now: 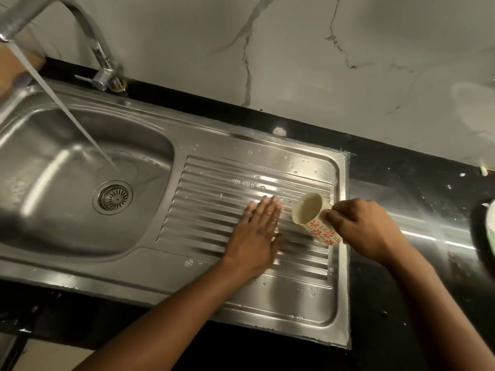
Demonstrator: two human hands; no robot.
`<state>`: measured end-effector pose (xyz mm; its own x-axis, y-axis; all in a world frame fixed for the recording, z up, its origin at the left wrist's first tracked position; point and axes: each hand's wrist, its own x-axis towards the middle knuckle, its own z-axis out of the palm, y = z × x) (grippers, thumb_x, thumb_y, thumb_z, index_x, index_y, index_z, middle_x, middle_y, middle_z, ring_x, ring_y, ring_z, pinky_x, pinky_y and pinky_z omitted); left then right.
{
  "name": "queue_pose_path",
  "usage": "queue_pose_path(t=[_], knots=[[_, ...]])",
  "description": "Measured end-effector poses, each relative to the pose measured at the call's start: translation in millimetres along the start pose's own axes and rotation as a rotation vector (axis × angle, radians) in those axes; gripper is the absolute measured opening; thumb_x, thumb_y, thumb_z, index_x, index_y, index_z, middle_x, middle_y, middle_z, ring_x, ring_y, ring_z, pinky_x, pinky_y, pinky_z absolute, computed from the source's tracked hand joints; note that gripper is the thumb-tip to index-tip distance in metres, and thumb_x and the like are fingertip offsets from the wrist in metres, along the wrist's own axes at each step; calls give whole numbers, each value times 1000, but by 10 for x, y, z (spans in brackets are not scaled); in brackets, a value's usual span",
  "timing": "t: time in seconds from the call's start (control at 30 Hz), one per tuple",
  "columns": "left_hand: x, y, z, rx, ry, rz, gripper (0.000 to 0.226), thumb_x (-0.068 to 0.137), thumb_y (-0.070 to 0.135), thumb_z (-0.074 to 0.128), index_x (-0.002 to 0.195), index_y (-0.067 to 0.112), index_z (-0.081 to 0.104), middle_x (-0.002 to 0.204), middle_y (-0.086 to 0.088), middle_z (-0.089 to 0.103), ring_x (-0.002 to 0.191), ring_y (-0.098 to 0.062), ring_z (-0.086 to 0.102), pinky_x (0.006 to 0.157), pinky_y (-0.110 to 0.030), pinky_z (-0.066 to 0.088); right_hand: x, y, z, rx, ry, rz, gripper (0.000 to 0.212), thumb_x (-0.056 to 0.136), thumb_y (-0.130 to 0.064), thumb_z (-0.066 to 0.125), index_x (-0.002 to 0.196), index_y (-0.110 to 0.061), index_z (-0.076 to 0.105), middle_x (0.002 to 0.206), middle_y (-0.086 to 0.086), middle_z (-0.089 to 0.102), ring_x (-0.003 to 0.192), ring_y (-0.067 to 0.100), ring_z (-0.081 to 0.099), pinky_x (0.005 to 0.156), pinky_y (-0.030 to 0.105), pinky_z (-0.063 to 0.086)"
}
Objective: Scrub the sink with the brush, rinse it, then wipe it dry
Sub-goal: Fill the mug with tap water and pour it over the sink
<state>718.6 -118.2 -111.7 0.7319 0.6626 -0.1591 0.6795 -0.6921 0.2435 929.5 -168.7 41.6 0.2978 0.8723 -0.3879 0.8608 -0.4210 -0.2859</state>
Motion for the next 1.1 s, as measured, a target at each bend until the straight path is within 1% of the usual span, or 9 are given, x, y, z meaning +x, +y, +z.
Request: queue_pose_path(t=[0.13, 0.27, 0.37, 0.47, 0.6, 0.7, 0.87, 1.0, 1.1], knots=[[-247, -401, -95, -18, 16, -149, 69, 108, 56, 4, 164, 18, -11, 171, -4, -21, 158, -22, -20, 130, -46, -3, 92, -218, 78, 97, -12, -83, 35, 102, -44, 55, 86, -21, 76, 84, -2, 76, 69, 13, 71, 66, 42, 60], [-391, -697, -121, -11, 30, -272, 71, 106, 59, -2, 163, 18, -13, 171, -6, -20, 158, -24, -19, 130, -49, 0, 116, -292, 57, 413, -57, -98, 33, 104, -35, 58, 80, -21, 75, 76, -4, 76, 61, 14, 71, 63, 35, 60], [-390, -739, -169, -51, 25, -386, 77, 105, 61, -2, 163, 13, -12, 171, -9, -20, 158, -26, -17, 130, -48, -1, 82, -202, -20, 709, -56, -85, 43, 106, -25, 58, 73, 3, 63, 66, 15, 66, 59, 28, 63, 68, 45, 54], [-205, -551, -220, -97, 7, -323, 78, 104, 63, -2, 163, 13, -13, 170, -9, -22, 158, -26, -20, 129, -50, -3, 23, -81, -161, 823, -15, -63, 46, 105, -21, 56, 75, 14, 53, 68, 24, 58, 59, 31, 59, 68, 44, 51], [378, -161, -238, -113, 34, -47, 73, 106, 58, 2, 164, 14, -9, 172, -8, -15, 158, -25, -17, 128, -52, -1, 106, 152, -350, 731, 44, -24, 43, 105, -24, 55, 84, 14, 62, 69, 10, 66, 61, 25, 61, 68, 41, 54], [942, 78, -293, -66, 53, 87, 72, 107, 55, 8, 164, 13, -9, 172, -9, -14, 158, -26, -16, 129, -52, -2, 302, 284, -499, 558, 91, -9, 36, 105, -26, 54, 90, 1, 72, 71, 3, 71, 64, 22, 66, 70, 41, 58], [1686, 331, -409, -59, 51, 117, 73, 107, 52, 25, 165, 12, 7, 174, -10, 1, 160, -27, -6, 125, -49, -11, 769, 473, -793, 385, 109, 9, 31, 106, -26, 54, 88, -9, 73, 79, 12, 71, 71, 30, 66, 72, 44, 56], [1958, 484, -382, -44, -9, 95, 71, 106, 50, 20, 164, 10, 12, 173, -12, 8, 160, -28, -2, 127, -52, -5, 1141, 564, -960, 225, 84, 15, 36, 104, -26, 56, 77, -10, 73, 67, 9, 71, 71, 36, 69, 72, 46, 57], [1998, 467, -336, -15, -32, 80, 69, 106, 47, 22, 164, 10, 15, 173, -12, 9, 160, -27, -1, 129, -53, -1, 1321, 488, -1050, 22, 47, -3, 32, 104, -32, 57, 80, -18, 74, 66, 5, 72, 70, 30, 70, 74, 43, 58]])
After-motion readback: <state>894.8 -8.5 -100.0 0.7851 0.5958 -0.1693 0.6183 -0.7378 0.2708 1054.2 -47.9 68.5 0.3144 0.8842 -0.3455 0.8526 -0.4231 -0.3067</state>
